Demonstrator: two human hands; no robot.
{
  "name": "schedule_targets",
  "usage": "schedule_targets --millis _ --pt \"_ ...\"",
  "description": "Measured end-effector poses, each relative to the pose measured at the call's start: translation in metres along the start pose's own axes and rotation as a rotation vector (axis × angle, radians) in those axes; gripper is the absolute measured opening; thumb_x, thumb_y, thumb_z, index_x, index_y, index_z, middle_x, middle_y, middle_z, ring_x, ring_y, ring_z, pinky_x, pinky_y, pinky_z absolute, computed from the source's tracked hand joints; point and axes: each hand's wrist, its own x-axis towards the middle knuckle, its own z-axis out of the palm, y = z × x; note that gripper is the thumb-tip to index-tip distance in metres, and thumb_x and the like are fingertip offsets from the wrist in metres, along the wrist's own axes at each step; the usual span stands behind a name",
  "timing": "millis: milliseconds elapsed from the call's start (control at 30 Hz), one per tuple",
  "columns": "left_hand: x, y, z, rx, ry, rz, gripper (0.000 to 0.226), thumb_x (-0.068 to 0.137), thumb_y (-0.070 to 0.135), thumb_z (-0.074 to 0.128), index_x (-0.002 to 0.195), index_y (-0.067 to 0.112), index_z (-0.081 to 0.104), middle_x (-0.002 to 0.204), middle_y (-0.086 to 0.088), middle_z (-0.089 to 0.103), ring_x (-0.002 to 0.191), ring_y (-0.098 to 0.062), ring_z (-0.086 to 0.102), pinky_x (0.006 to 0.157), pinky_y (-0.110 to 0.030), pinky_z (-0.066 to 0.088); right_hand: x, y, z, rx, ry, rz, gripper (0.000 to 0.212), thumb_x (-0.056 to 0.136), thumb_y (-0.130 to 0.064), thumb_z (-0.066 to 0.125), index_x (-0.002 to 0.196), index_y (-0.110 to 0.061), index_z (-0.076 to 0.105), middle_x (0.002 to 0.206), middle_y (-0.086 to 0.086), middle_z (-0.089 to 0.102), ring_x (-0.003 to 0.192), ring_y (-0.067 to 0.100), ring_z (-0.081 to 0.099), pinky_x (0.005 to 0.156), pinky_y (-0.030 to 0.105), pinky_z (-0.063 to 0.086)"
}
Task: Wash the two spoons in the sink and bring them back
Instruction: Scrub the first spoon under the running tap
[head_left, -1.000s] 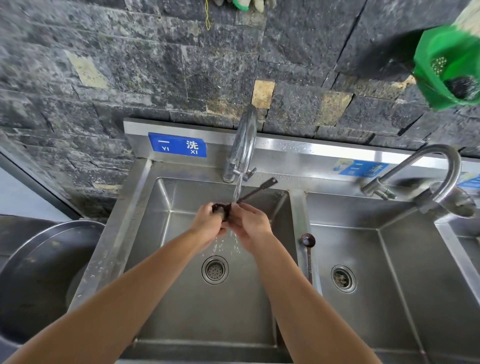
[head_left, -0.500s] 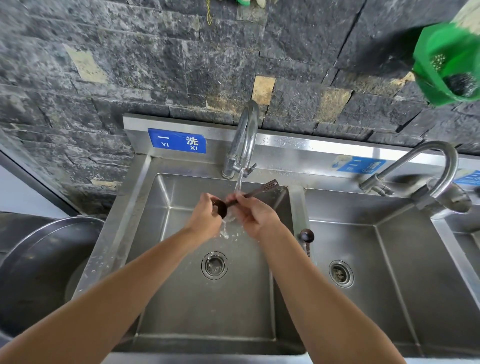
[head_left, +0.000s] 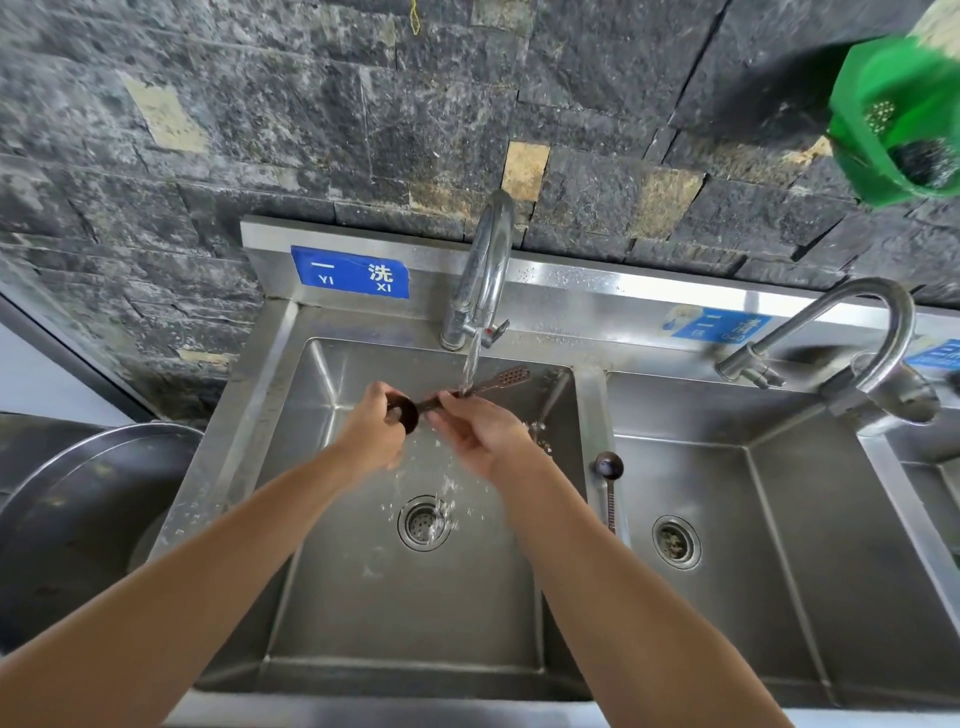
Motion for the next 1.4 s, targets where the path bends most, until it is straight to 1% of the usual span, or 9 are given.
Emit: schedule_targets --millis 133,200,300,600,700,867,1033,1233,1400 --pt "-0.004 -0.007 -0.004 0.003 -0.024 -0.027 0.021 0.101 0.001 0.035 0.121 0.003 0.039 0.11 -0.028 0.052 0.075 -0.027 0.051 0.051 -0.028 0.047 0.006 -0.011 -0.01 0.204 0.127 -0.052 0.01 0.084 0.001 0.069 0.093 0.004 0.066 0.08 0.017 0.077 0.068 0.019 0.075 0.057 0.026 0.06" --pt "-0.005 -0.012 -0.01 -0.007 -0.032 -0.036 0.021 0.101 0.001 0.037 0.122 0.002 0.04 0.105 -0.029 0.054 0.068 -0.025 0.05 0.053 -0.033 0.043 0.002 -0.006 -0.008 0.102 0.062 -0.014 0.016 0.083 0.002 0.071 0.098 0.006 0.066 0.089 0.018 0.077 0.076 0.02 0.076 0.061 0.026 0.06" --pt "-0.005 -0.026 -0.023 -0.079 -0.074 -0.076 0.021 0.101 0.002 0.039 0.122 0.004 0.042 0.097 -0.026 0.053 0.054 -0.016 0.045 0.039 -0.022 0.037 -0.001 -0.001 -0.002 0.036 0.046 0.001 0.02 0.081 0.004 0.072 0.099 0.009 0.066 0.091 0.022 0.076 0.07 0.023 0.075 0.054 0.024 0.059" --pt "0.001 -0.059 -0.046 -0.094 -0.039 -0.117 0.02 0.101 0.009 0.043 0.117 0.018 0.049 0.096 -0.017 0.06 0.06 -0.016 0.051 0.038 -0.018 0.042 -0.002 -0.026 -0.014 0.078 0.205 -0.094 0.023 0.08 -0.002 0.076 0.102 0.004 0.07 0.083 0.02 0.077 0.072 0.025 0.076 0.056 0.029 0.06" --pt "0.002 -0.065 -0.051 -0.143 -0.046 -0.12 0.018 0.1 0.005 0.041 0.111 0.017 0.049 0.08 -0.014 0.053 0.052 -0.014 0.042 0.036 -0.021 0.033 -0.008 -0.026 -0.013 -0.015 0.104 -0.099 0.014 0.086 -0.007 0.072 0.093 0.004 0.069 0.083 0.02 0.076 0.069 0.024 0.076 0.055 0.029 0.061" --pt "0.002 -0.069 -0.056 -0.192 -0.07 -0.152 0.022 0.099 0.004 0.043 0.114 0.018 0.051 0.083 -0.014 0.054 0.053 -0.012 0.044 0.036 -0.02 0.035 -0.01 -0.024 -0.015 -0.073 0.081 -0.132 0.018 0.088 -0.006 0.07 0.101 0.006 0.066 0.089 0.022 0.075 0.073 0.027 0.075 0.057 0.032 0.062" --pt "0.01 -0.058 -0.063 -0.493 -0.043 -0.187 0.026 0.096 -0.008 0.032 0.101 0.005 0.054 0.076 -0.014 0.054 0.04 -0.007 0.034 0.032 -0.02 0.024 -0.013 -0.026 -0.017 -0.149 0.055 -0.127 0.014 0.087 0.002 0.067 0.1 0.007 0.067 0.083 0.022 0.075 0.073 0.03 0.075 0.062 0.033 0.063" --pt "0.019 -0.047 -0.063 -0.865 -0.077 -0.274 0.026 0.094 -0.003 0.043 0.118 -0.002 0.053 0.092 -0.018 0.068 0.05 -0.004 0.037 0.035 -0.014 0.034 -0.022 -0.036 -0.027 -0.122 0.12 -0.133 0.016 0.084 0.004 0.07 0.1 0.007 0.068 0.089 0.025 0.075 0.079 0.034 0.076 0.057 0.03 0.061" --pt "0.016 -0.022 -0.04 -0.95 -0.125 -0.307 0.014 0.093 -0.005 0.043 0.102 0.0 0.052 0.075 -0.017 0.072 0.043 -0.005 0.039 0.034 -0.014 0.033 -0.026 -0.048 -0.052 -0.091 0.206 -0.17 0.017 0.08 0.004 0.072 0.097 0.005 0.07 0.092 0.023 0.076 0.082 0.034 0.075 0.059 0.029 0.061"
